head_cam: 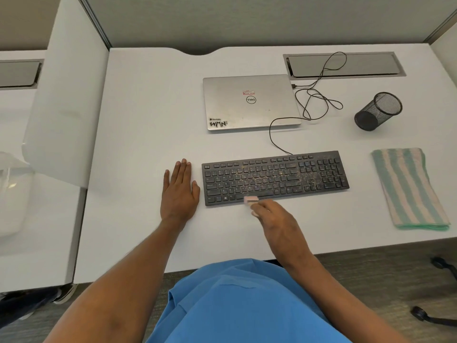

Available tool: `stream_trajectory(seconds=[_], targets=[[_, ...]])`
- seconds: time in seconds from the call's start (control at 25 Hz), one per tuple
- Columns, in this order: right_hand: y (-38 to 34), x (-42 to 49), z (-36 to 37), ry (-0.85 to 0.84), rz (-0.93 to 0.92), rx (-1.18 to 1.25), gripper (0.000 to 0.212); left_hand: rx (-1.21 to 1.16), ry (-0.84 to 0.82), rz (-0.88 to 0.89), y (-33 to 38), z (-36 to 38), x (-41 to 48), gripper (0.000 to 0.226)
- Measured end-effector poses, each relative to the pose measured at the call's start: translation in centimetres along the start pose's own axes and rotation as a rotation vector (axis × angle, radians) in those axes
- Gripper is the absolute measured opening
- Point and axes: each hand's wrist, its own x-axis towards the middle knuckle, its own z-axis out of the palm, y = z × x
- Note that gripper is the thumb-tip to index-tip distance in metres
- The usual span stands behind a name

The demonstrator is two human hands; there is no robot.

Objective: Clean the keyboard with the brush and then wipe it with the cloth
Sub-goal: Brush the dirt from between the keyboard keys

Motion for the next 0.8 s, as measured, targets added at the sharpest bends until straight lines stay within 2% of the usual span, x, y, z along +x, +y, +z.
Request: stream_trajectory(seconds=[0.12,0.24,0.32,0.48,0.68,0.8], targets=[[-0.6,0.1,-0.4,0.054,-0.001,0.028,0.023,0.003,0.002,0.0,-0.1,0.1,-0.1,0.065],[-2.3,0.8,0.7,-0.04,-0.125,0.133,0.024,0.003,0.008,0.004,-0.1,0.1,0.0,0.064],[-2.4,1.2,1.3,-0.097,-0.132,0.163,0.025,0.0,0.012,0.002,-0.1,0.1,0.0,0.064],[-0.2,1.2,0.3,-0.093,-0.039,0.17,0.022,-0.009,0.01,-0.003,0.0,0.1,-0.1,0.065],[2.1,1.3,-2.7,0.039,0.192,0.132,0.02,-0.001,0.003,-0.003,-0.1,0.1,0.0,0.065],[0.4,3.2,-3.3,0.092,0.18,0.328,0.015,-0.01,0.005,-0.005,-0.1,0.2,0.0,0.065]])
